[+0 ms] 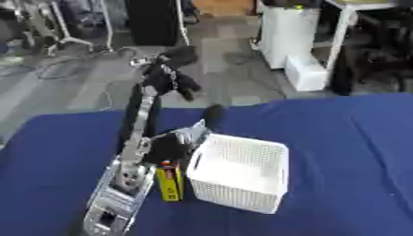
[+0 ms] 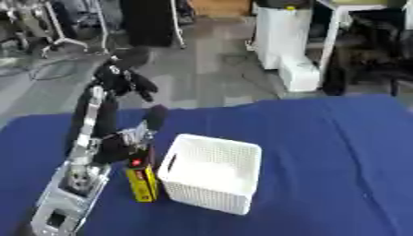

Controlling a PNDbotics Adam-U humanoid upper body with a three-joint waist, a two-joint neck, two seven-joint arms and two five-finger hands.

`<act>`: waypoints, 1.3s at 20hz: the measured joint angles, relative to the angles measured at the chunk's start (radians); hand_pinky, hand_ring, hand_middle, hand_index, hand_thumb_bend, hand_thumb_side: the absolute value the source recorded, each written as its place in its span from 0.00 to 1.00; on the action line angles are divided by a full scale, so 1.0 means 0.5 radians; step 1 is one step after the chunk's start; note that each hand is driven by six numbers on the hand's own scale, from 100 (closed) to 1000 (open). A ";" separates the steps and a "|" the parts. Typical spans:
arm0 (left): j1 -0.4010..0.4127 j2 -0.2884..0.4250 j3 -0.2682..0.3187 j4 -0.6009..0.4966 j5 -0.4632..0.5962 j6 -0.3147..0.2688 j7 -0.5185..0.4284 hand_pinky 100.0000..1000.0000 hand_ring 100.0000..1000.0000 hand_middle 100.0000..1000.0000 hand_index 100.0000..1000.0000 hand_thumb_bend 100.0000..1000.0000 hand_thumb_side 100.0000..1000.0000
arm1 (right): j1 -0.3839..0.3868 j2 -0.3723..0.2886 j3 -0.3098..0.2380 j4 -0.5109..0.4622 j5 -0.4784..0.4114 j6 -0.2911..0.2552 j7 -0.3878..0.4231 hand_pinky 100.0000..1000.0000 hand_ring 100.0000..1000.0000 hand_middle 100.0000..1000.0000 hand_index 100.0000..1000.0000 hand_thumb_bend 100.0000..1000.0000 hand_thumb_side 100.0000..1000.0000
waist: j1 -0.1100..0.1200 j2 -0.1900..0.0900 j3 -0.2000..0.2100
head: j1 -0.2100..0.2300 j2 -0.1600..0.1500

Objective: Pick up objects on the table and place them in the box.

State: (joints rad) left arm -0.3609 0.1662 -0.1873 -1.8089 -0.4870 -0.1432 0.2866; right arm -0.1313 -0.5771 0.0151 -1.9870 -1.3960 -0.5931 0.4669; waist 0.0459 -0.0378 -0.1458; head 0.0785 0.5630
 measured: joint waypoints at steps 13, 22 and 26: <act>-0.044 -0.053 0.072 0.084 -0.583 0.556 -0.085 0.34 0.56 0.85 0.80 0.41 0.66 | -0.003 -0.002 0.006 0.000 0.130 -0.009 -0.073 0.08 0.23 0.24 0.43 0.00 1.00 | -0.009 -0.009 0.006 | 0.001 0.052; -0.118 -0.051 0.108 0.150 -1.229 0.916 -0.698 0.48 0.70 0.89 0.80 0.39 0.71 | -0.001 -0.002 0.007 0.000 0.146 0.009 -0.072 0.08 0.23 0.24 0.43 0.00 1.00 | -0.009 -0.016 0.008 | 0.002 0.068; -0.161 -0.048 0.120 0.196 -1.354 0.962 -0.934 0.56 0.74 0.90 0.82 0.43 0.72 | 0.003 -0.002 0.007 0.000 0.155 0.019 -0.068 0.08 0.23 0.24 0.43 0.00 1.00 | -0.009 -0.020 0.011 | 0.002 0.068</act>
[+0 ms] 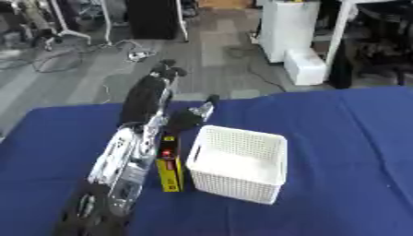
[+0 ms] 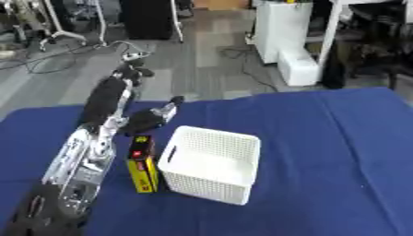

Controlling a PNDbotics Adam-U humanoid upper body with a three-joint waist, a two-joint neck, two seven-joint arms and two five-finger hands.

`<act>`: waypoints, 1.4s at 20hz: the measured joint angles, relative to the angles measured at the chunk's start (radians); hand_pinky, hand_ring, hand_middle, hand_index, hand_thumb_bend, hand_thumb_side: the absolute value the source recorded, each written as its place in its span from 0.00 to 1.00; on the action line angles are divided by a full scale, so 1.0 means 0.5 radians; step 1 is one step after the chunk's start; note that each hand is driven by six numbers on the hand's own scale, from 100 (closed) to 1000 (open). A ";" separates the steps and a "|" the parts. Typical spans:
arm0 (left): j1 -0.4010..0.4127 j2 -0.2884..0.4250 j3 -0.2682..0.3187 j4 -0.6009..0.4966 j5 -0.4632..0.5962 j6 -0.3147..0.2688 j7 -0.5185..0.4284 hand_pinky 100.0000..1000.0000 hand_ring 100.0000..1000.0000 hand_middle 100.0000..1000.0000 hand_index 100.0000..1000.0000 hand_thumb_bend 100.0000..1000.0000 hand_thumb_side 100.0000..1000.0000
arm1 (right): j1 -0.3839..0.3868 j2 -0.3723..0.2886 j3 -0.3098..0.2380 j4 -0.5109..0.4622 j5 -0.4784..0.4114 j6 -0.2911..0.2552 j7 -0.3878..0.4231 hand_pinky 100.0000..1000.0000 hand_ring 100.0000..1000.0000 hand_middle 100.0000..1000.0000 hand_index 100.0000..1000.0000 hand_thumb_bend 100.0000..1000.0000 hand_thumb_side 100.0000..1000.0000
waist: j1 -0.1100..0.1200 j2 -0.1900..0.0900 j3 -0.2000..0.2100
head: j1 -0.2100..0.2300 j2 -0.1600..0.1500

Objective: Pick up objects on the table and place them in the box.

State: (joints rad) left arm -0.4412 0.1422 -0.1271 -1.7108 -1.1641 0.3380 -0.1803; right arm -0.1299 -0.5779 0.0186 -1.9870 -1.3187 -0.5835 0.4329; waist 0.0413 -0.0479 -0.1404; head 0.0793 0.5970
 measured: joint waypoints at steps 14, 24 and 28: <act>-0.055 0.023 0.055 0.061 -0.200 0.088 -0.578 0.55 0.72 0.98 0.92 0.43 0.73 | 0.020 0.000 0.000 0.000 0.038 0.016 0.004 0.08 0.23 0.24 0.43 0.00 1.00 | 0.005 -0.001 0.015 | 0.000 0.017; -0.058 0.023 0.114 0.110 -0.257 0.148 -0.721 0.49 0.72 0.97 0.94 0.42 0.78 | 0.021 0.001 0.000 0.000 0.052 0.015 0.004 0.08 0.23 0.24 0.43 0.00 1.00 | 0.005 -0.002 0.016 | -0.002 0.017; -0.057 0.023 0.123 0.111 -0.257 0.151 -0.754 0.47 0.71 0.95 0.93 0.43 0.79 | 0.021 0.001 0.000 0.000 0.052 0.015 0.004 0.08 0.23 0.24 0.43 0.00 1.00 | 0.005 -0.002 0.016 | -0.003 0.017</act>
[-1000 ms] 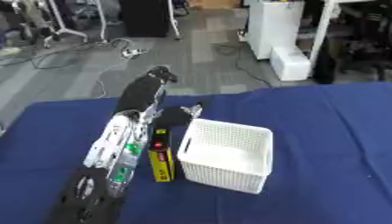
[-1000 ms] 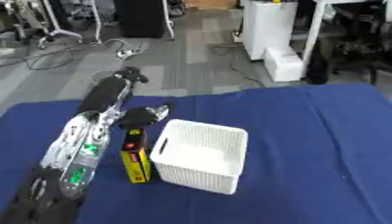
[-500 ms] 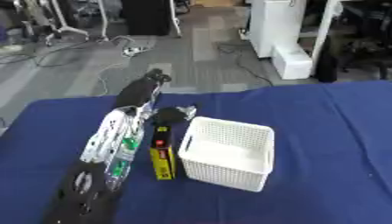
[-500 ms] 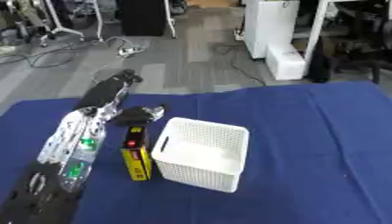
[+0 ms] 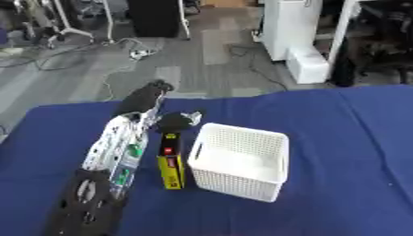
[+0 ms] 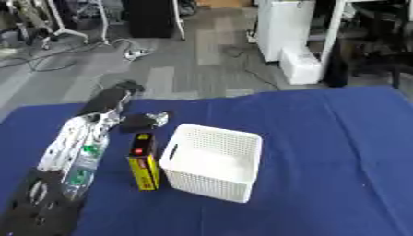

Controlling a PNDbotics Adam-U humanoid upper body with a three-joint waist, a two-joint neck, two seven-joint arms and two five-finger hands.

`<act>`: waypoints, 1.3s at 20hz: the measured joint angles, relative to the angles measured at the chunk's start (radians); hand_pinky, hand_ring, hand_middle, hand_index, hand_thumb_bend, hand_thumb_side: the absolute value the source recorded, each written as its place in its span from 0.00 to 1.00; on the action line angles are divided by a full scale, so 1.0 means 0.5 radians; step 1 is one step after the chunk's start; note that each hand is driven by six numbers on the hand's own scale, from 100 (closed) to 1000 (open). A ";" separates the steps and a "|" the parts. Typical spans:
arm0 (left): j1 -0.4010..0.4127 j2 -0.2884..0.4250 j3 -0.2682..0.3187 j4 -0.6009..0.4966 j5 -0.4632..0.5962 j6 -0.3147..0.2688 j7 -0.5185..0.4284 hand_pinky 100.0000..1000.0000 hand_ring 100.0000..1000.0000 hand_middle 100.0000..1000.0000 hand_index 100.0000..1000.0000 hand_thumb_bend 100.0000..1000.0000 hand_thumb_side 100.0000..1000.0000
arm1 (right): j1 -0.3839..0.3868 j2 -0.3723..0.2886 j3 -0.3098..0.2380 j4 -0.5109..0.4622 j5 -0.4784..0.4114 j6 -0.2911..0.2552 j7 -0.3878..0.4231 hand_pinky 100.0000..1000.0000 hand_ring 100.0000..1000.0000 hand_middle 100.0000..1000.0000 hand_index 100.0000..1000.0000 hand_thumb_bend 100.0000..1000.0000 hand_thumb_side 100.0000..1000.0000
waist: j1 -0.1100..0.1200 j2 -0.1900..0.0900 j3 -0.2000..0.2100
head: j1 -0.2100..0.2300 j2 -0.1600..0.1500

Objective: Pick up objects on the table and place them in the box.

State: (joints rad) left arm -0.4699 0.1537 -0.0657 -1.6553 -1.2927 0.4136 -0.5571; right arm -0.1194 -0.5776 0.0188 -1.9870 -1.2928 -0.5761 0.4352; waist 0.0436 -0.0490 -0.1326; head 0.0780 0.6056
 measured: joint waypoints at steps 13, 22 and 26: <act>0.007 0.010 0.020 0.048 -0.015 0.052 -0.103 0.35 0.66 0.85 0.74 0.50 0.89 | 0.000 0.000 -0.001 0.000 -0.003 -0.001 0.000 0.08 0.23 0.24 0.43 0.00 1.00 | 0.000 -0.006 -0.001 | -0.016 0.000; 0.007 0.011 0.038 0.061 -0.084 0.061 -0.181 0.28 0.64 0.82 0.72 0.51 0.92 | -0.001 0.000 -0.001 0.000 -0.017 -0.001 -0.001 0.08 0.23 0.24 0.43 0.00 1.00 | 0.000 -0.010 -0.002 | -0.017 0.002; 0.007 0.011 0.048 0.062 -0.106 0.061 -0.219 0.26 0.63 0.82 0.72 0.50 0.93 | -0.001 0.000 -0.001 0.000 -0.018 -0.001 -0.001 0.08 0.23 0.24 0.43 0.00 1.00 | 0.000 -0.010 -0.002 | -0.017 0.003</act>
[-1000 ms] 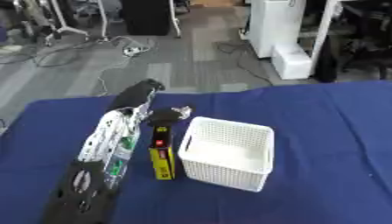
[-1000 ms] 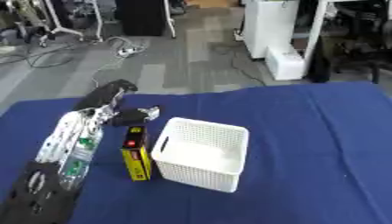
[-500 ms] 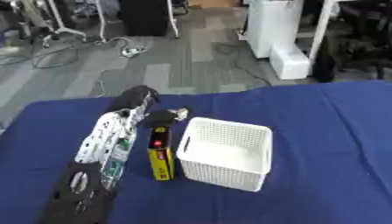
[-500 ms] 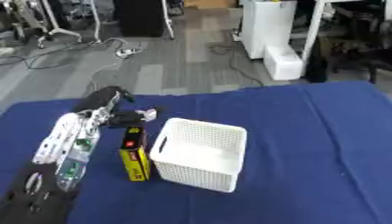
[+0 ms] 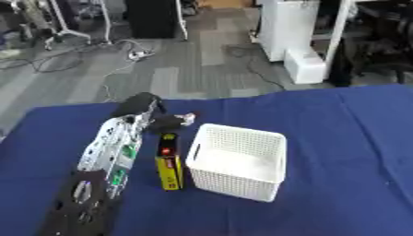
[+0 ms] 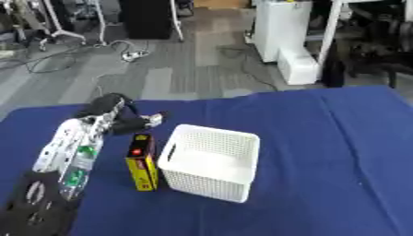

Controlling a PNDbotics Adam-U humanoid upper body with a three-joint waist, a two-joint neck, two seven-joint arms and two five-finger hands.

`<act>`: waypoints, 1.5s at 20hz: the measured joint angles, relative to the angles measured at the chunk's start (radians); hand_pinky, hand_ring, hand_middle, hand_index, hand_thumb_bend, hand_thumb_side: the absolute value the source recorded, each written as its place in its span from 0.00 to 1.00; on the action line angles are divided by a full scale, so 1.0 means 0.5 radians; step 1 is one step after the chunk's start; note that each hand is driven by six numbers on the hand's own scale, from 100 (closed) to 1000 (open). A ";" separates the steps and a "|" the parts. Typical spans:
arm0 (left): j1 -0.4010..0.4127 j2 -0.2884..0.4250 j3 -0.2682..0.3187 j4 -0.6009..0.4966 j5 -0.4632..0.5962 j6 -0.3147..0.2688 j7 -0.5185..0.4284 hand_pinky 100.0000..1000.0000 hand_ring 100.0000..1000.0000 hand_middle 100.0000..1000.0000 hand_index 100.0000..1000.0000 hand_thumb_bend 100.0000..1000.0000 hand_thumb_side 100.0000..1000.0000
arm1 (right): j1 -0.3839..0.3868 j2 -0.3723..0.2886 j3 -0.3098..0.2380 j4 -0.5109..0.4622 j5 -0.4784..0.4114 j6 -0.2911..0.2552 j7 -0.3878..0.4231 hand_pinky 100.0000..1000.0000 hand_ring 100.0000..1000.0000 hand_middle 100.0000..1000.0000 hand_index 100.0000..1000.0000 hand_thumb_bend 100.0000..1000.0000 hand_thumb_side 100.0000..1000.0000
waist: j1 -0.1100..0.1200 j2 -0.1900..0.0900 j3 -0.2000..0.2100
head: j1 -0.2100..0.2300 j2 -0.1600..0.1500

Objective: Pick up objects on the table and place them in the box.

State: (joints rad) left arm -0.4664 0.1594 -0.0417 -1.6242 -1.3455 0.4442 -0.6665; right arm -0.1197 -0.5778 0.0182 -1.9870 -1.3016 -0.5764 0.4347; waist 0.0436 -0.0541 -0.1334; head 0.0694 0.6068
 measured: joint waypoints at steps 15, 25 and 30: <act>0.191 -0.130 0.038 -0.063 0.370 -0.094 0.525 0.27 0.65 0.93 0.92 0.49 0.65 | 0.000 0.000 0.000 0.000 0.000 0.000 0.001 0.09 0.23 0.24 0.43 0.00 1.00 | 0.000 0.000 0.011 | -0.015 0.000; 0.182 -0.143 0.037 0.036 0.279 -0.103 0.351 0.36 0.69 0.91 0.90 0.64 0.60 | 0.000 0.000 0.000 0.000 0.000 0.001 0.001 0.09 0.23 0.24 0.43 0.00 1.00 | 0.001 0.000 0.007 | -0.015 0.014; 0.158 -0.131 0.037 0.037 0.157 -0.098 0.170 0.40 0.71 0.92 0.90 0.65 0.60 | 0.000 0.000 0.000 0.000 0.000 0.002 0.002 0.09 0.23 0.24 0.43 0.00 1.00 | 0.004 -0.001 0.007 | -0.015 0.015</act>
State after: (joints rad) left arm -0.3873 0.0939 -0.0230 -1.6055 -1.2672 0.3950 -0.5817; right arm -0.1197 -0.5780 0.0180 -1.9870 -1.3017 -0.5754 0.4355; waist 0.0455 -0.0544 -0.1297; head 0.0618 0.6141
